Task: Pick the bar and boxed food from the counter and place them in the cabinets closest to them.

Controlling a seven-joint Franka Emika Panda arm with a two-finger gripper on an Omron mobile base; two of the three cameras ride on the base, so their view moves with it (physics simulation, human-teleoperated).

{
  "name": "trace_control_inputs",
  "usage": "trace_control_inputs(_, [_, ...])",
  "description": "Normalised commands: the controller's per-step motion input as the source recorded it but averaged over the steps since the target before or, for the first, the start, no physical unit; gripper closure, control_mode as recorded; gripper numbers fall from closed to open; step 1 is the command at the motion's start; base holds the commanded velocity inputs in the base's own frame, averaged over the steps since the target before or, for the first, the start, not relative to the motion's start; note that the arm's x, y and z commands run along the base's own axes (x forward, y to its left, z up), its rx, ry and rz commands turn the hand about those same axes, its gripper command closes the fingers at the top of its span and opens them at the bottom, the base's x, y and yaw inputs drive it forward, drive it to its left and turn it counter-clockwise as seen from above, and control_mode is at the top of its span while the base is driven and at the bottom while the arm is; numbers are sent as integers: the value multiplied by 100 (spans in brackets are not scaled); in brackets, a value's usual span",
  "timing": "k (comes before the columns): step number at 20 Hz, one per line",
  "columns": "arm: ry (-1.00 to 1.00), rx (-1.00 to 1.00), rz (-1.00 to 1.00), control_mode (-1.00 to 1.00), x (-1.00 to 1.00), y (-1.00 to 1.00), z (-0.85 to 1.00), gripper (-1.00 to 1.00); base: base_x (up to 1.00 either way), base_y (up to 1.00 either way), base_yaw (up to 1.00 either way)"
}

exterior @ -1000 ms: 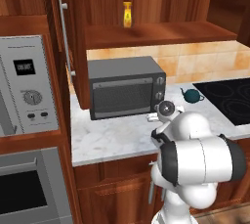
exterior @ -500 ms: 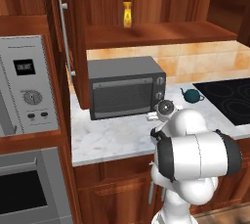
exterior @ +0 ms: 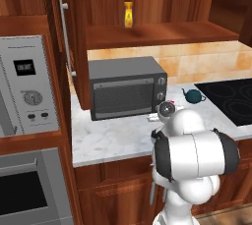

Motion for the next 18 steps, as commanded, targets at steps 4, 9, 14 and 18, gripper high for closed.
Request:
trace_control_inputs(4, [0,0,0,-100,0,0,0,100,0,0,0])
trace_control_inputs(9, [-4,0,0,-100,-1,0,12,100,0,0,0])
trace_control_inputs(14, [-11,1,0,-100,-6,-2,45,100,0,0,0])
trace_control_inputs(18, [-8,0,0,-100,-12,0,55,100,0,0,0])
